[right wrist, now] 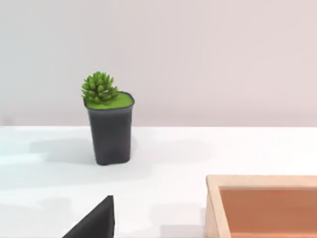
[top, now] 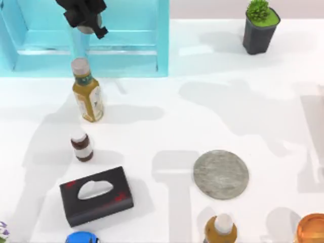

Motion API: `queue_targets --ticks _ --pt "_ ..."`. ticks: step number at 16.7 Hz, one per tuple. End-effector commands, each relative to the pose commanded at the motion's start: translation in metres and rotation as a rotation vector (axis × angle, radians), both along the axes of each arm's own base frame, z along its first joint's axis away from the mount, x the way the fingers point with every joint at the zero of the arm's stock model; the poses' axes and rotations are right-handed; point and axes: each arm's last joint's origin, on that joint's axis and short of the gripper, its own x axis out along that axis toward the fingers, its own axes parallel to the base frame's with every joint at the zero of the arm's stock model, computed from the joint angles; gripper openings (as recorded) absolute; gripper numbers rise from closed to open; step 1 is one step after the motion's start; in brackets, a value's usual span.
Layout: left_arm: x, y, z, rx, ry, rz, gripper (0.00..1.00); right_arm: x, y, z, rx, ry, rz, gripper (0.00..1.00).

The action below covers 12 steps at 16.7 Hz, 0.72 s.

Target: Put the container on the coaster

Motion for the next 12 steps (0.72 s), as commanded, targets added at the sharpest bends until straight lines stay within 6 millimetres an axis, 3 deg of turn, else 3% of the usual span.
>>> queue_targets --ticks 5,8,12 --pt "-0.021 -0.102 0.002 -0.163 0.146 0.322 0.00 0.000 0.000 0.000 0.000 0.000 0.000 1.00" --pt "-0.042 -0.157 -0.015 -0.204 0.252 0.532 0.00 0.000 0.000 0.000 0.000 0.000 0.000 1.00" --pt "-0.075 -0.218 -0.052 -0.190 0.358 0.791 0.00 0.000 0.000 0.000 0.000 0.000 0.000 1.00"
